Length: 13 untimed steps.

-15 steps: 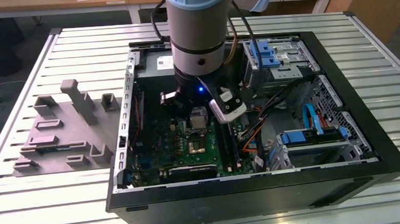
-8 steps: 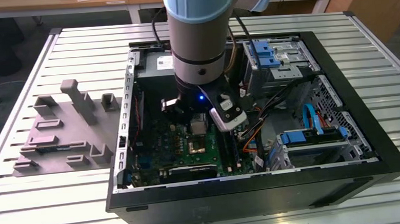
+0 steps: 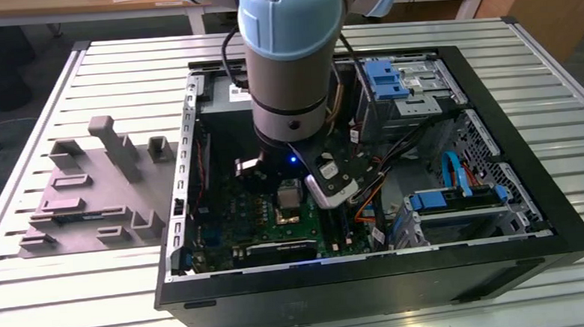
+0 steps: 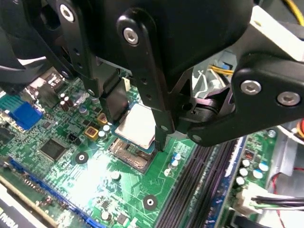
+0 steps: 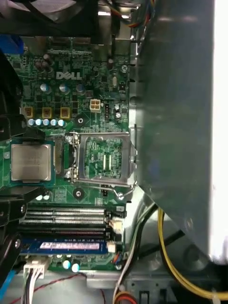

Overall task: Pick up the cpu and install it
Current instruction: 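Place the cpu into insertion slot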

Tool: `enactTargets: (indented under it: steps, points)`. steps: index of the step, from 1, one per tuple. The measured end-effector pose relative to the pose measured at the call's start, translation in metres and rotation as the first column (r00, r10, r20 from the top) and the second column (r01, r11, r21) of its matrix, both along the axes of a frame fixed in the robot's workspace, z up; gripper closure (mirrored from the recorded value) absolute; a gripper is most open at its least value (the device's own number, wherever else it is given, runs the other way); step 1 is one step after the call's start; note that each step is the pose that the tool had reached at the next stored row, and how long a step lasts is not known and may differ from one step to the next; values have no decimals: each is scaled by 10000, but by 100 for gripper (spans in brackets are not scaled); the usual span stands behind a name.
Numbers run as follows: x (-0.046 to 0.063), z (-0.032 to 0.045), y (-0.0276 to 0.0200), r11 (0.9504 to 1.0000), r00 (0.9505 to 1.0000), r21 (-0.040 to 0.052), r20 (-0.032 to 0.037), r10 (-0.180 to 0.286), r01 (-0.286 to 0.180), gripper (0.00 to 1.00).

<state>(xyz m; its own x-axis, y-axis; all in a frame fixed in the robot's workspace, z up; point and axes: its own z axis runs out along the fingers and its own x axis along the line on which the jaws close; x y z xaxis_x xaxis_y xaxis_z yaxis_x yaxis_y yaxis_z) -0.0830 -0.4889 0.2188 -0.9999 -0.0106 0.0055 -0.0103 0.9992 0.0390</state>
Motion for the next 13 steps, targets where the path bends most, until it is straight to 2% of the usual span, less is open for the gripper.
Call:
enactTargets:
  steps: [5, 13]
  points:
    - [-2, -40, -5, 10000, 10000, 0, 4, 28, -28, 53]
    - [-12, -178, -15, 10000, 10000, -4, 4, 40, -40, 53]
